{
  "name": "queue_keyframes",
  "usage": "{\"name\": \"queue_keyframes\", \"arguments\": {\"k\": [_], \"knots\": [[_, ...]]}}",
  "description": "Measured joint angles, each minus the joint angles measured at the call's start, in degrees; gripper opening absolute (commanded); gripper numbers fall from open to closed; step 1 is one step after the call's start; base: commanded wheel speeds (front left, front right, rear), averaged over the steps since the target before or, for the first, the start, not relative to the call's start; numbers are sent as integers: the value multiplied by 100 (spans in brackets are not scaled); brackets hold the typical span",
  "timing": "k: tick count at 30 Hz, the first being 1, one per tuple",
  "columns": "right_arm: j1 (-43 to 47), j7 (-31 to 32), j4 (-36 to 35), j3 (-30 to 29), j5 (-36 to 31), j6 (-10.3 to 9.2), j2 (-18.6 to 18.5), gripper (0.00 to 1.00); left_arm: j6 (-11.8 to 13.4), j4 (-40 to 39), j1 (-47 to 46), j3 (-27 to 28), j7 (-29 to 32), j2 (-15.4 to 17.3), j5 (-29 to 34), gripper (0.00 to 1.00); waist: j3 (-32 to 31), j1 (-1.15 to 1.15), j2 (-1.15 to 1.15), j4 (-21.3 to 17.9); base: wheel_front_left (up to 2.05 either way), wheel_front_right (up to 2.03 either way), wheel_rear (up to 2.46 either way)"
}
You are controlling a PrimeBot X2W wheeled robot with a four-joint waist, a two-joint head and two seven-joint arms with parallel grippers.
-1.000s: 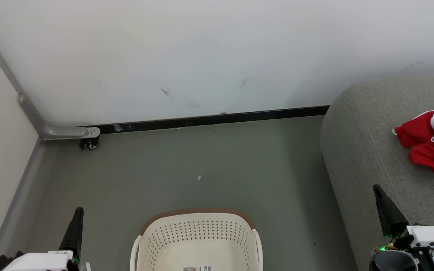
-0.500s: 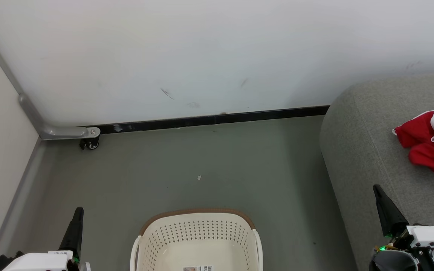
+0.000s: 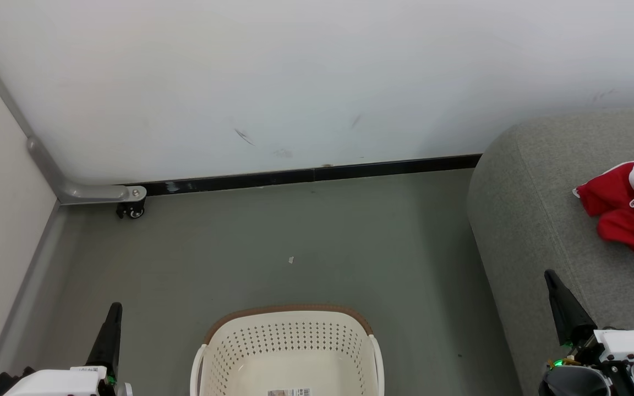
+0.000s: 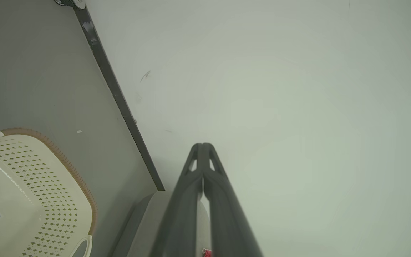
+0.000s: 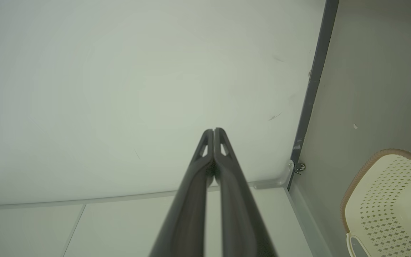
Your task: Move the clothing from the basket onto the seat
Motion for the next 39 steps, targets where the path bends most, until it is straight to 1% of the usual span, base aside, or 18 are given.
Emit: {"name": "queue_keyframes", "arguments": {"k": [39], "knots": [[0, 1, 0, -4, 0, 0, 19, 0, 0, -1, 0, -1, 0, 0, 0, 0, 1, -1, 0, 0, 0, 0, 0]]}}
